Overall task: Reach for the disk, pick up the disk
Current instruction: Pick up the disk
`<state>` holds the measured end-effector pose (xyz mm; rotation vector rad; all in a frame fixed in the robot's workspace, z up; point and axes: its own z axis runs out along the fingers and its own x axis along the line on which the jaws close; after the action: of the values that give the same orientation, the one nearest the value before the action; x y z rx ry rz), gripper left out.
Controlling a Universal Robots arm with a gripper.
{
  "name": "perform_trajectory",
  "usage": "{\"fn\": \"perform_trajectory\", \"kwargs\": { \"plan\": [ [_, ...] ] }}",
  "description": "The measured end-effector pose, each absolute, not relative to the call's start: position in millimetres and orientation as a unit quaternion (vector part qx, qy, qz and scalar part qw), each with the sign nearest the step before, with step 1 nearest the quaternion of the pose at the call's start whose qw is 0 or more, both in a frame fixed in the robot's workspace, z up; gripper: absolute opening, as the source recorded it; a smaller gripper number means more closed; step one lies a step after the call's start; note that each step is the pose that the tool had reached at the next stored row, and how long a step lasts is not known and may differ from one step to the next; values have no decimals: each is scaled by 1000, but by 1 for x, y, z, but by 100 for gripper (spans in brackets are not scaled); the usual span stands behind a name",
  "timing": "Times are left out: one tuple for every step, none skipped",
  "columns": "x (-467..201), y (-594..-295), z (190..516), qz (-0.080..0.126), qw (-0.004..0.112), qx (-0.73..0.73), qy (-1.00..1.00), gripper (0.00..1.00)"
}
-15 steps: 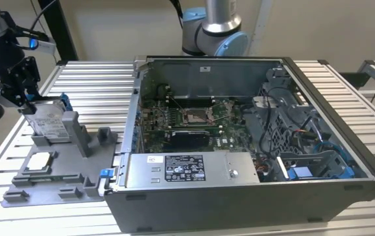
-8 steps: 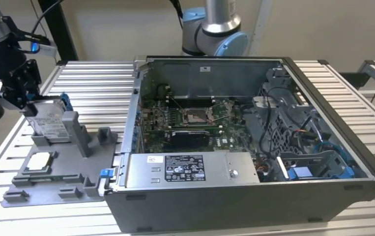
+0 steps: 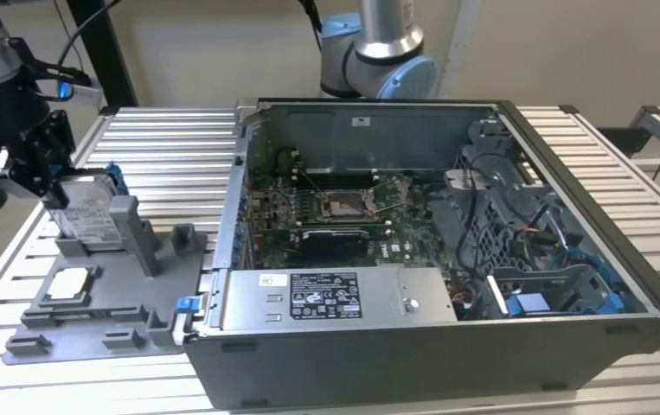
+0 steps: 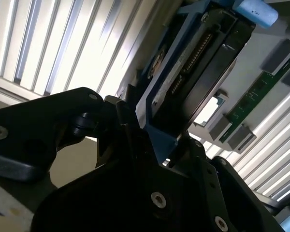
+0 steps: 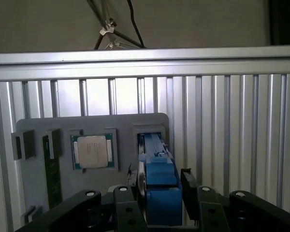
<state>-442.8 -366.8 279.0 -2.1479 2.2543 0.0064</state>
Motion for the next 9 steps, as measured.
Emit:
{"fn": "perform_trajectory", "kwargs": {
  "plan": [
    [-443,-367,278,2,14,-690,724,100],
    [-443,-367,277,2,14,-690,724,100],
    [-443,-367,275,2,14,-690,724,100],
    [-443,-367,274,2,14,-690,724,100],
    [-443,-367,273,2,14,-690,724,100],
    [-443,-367,272,2,14,-690,724,100],
    [-443,-367,271,2,14,-690,724,100],
    [-443,-367,270,2,14,-690,724,100],
    [-443,-367,269,2,14,-690,724,100]
  ]
}}
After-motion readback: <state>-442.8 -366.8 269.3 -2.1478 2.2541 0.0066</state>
